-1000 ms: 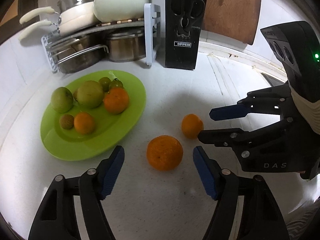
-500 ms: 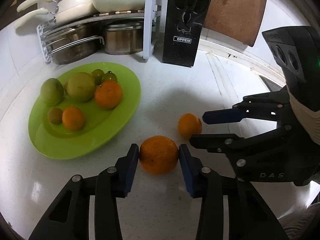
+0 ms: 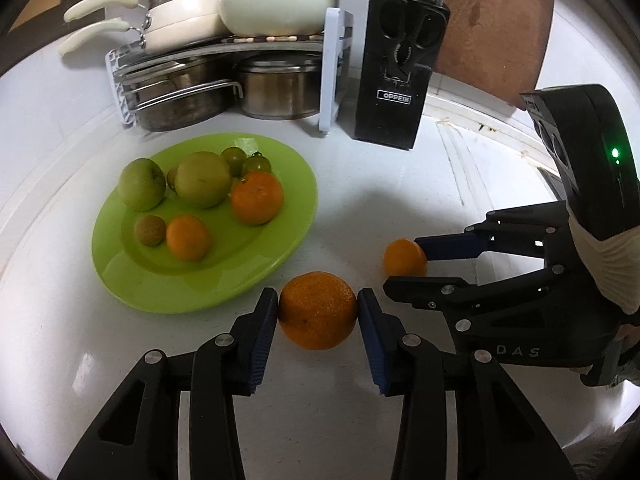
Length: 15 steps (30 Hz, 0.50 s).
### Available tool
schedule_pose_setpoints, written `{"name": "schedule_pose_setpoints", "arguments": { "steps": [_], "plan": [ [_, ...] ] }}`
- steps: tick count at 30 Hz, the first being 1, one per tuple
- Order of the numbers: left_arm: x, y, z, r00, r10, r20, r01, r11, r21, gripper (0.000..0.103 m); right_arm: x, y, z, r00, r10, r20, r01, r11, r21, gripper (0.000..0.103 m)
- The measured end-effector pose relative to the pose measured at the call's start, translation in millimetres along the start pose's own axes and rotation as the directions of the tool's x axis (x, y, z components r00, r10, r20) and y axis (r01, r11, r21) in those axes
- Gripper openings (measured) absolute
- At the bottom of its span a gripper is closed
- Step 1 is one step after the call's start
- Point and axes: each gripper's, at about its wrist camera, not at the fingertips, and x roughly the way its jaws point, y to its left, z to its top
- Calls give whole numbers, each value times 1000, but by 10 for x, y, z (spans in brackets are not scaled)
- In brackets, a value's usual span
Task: Organize fruits
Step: 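Grasp the large orange with the left tool while the right tool grasps the tangerine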
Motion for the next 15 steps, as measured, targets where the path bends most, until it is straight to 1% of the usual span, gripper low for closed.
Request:
{"name": "schedule_pose_setpoints", "arguments": {
  "steps": [4, 15],
  "plan": [
    [-2, -3, -9, 1000, 9, 2, -9, 1000, -4, 41, 5, 5, -7, 1000, -13, 0, 13, 1000, -5, 36],
    [-129, 17, -29, 999, 20, 31, -20, 999, -27, 41, -115, 27, -19, 999, -23, 34, 23, 1000, -3, 36]
  ]
}}
